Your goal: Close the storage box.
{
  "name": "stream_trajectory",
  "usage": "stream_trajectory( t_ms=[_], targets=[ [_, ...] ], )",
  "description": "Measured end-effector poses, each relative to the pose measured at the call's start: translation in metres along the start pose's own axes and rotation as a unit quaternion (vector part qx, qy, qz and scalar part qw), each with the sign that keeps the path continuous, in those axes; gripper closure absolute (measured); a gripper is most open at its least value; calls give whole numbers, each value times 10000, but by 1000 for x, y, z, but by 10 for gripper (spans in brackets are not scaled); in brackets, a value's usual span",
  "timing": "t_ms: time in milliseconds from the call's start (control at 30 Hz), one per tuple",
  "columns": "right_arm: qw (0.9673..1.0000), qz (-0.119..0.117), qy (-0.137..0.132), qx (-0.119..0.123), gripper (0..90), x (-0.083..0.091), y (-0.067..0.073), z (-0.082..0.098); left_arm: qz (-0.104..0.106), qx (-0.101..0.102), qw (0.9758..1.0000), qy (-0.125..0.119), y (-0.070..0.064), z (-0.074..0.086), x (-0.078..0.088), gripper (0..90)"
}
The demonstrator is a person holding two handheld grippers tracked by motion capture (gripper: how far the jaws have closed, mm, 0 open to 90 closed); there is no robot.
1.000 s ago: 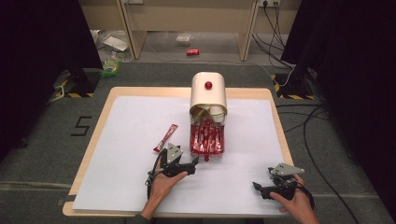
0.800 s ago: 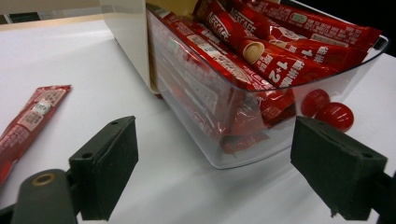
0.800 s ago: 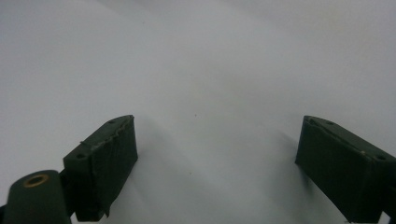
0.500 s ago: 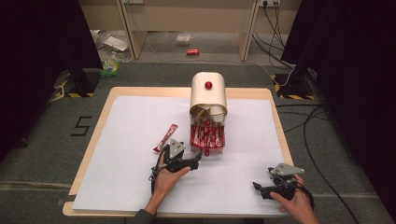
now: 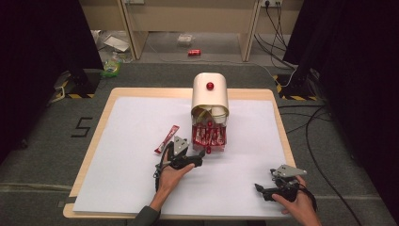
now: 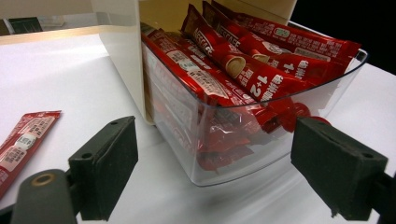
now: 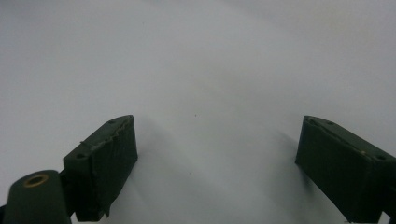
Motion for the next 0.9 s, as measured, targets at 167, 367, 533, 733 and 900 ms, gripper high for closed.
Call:
stream_trajectory(
  t_ms=[167,367,533,733,900],
  targets=[
    [10000,-1,1,-1,127,0,0,0,-4,35,10000,-14,1,-2,-5,146],
    [10000,-8,2,-12,127,0,0,0,-40,38,10000,-52,1,-4,-9,146],
    [10000,-4,-1,-3,127,0,0,0,-53,77,9999,-69,2,-3,-11,145],
    [10000,1,-5,-1,127,0,0,0,-96,95,9999,-54,4,-2,-14,144],
    [10000,-3,-2,-9,127,0,0,0,-87,142,9999,-47,5,-2,-14,139]
  ],
)
Point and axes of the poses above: each handheld gripper's, and its own axes: x roughly backward along the jaws, z roughly out of its underside, y roughly to its left, the point moved 5 cm from there along -x, roughly forward along the jaws, and after that the axes turned 11 degrees about y, right-handed, at the moved point
